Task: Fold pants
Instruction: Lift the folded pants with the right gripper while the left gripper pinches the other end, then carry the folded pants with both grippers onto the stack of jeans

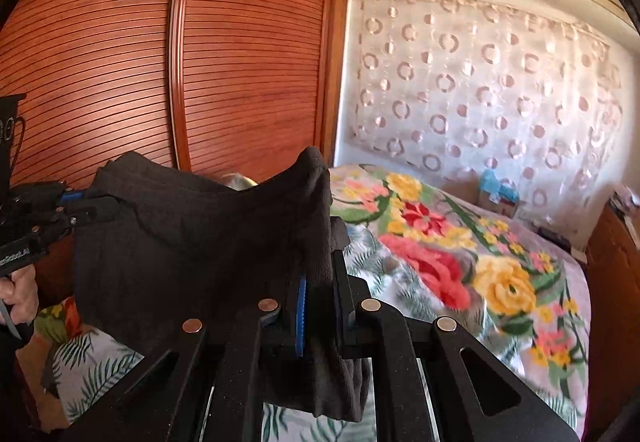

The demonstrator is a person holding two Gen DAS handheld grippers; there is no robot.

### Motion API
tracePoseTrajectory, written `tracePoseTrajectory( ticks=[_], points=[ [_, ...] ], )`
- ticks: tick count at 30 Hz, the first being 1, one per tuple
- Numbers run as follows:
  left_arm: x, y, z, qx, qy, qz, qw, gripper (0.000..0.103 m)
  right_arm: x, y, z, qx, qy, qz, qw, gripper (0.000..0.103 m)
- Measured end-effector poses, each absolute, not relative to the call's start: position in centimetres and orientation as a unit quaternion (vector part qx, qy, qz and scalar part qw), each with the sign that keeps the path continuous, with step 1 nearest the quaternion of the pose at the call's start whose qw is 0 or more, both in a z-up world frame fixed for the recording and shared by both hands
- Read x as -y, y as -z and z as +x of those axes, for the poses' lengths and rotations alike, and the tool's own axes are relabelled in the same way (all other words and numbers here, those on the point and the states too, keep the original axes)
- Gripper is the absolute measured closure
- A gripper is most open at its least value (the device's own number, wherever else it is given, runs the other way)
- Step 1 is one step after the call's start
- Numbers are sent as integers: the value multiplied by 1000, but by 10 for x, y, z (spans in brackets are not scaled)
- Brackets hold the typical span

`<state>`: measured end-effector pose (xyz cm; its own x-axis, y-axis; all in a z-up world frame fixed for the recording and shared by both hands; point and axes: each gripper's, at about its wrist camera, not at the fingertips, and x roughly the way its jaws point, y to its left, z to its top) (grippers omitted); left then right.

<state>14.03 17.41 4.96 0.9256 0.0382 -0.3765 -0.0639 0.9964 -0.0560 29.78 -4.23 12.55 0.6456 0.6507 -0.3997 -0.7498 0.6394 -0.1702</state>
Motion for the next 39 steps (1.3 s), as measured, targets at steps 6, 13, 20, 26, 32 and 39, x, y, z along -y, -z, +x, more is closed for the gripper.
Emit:
tracePoseTrajectory(
  ticks=[6,13,20,26,32,39],
  points=[
    [-186,-42,143,-193,-49,-36,979,92,12,-127,323,-139,-402,-199,883,93],
    [-200,-29,137,-182,-91,-69,977,92,-20,-119,348,-134,-428,-226,865,93],
    [-205,-9,134,-192,-102,-118,969,92,-42,-110,370,-134,-448,-249,848,93],
    [-198,-12,130,-187,-84,-140,969,92,-44,-120,373,-128,-463,-255,839,93],
    [-183,-26,130,-175,-59,-125,975,92,-11,-134,367,-117,-464,-235,846,93],
    [-181,-25,133,-187,-65,-121,973,92,4,-146,365,-107,-449,-229,857,93]
  ],
)
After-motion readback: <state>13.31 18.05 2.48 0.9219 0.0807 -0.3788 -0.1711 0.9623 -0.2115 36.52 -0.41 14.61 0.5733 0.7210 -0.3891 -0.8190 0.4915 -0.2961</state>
